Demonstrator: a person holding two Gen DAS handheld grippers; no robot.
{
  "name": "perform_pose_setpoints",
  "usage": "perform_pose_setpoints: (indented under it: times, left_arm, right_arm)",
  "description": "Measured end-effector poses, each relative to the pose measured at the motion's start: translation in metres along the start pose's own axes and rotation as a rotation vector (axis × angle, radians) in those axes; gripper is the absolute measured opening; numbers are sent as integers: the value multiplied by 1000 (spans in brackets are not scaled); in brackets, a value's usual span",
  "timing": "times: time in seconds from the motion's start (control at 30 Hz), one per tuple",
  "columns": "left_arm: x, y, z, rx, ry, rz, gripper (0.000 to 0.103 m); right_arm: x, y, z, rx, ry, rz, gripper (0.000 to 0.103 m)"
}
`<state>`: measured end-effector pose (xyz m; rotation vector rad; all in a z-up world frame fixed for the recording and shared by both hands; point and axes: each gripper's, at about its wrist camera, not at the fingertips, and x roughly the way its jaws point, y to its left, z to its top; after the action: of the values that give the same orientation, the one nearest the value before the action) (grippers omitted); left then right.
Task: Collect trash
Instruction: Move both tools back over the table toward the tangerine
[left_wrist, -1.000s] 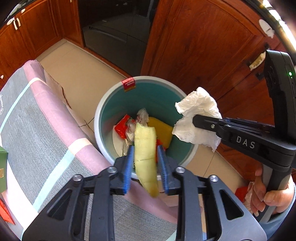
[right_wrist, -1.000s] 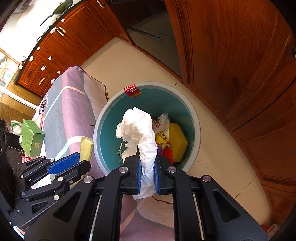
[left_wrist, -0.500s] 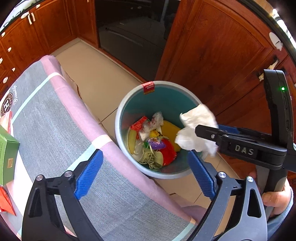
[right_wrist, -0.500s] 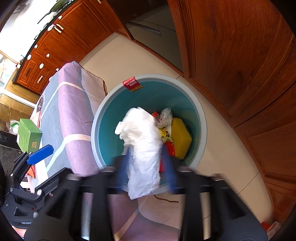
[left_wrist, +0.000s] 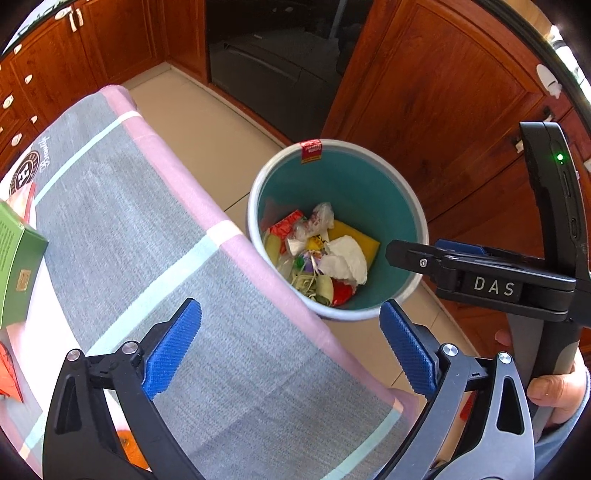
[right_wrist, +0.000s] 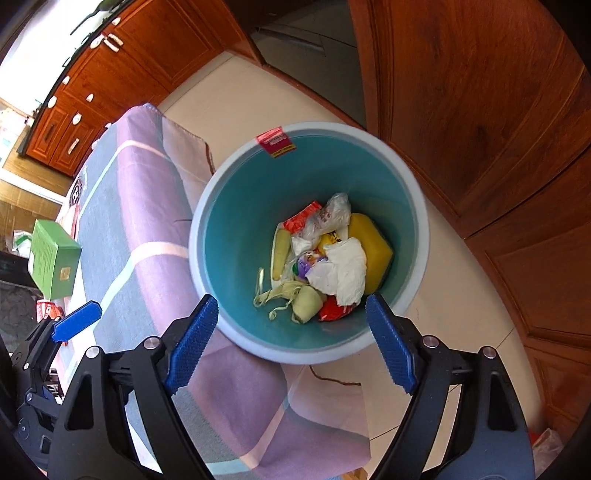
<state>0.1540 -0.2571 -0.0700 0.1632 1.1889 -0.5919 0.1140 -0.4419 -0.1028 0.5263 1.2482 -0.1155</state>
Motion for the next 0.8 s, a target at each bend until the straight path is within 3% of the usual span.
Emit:
perform_pose_setpoints:
  times: [0.33, 0.8]
  left_arm:
    - [-37, 46, -40, -85, -47, 3, 97]
    - [-89, 141, -126, -259, -121, 18, 99]
  right_arm:
    - [-12, 50, -22, -68, -10, 1, 78]
    - [-11, 173, -76, -253, 45, 31, 78]
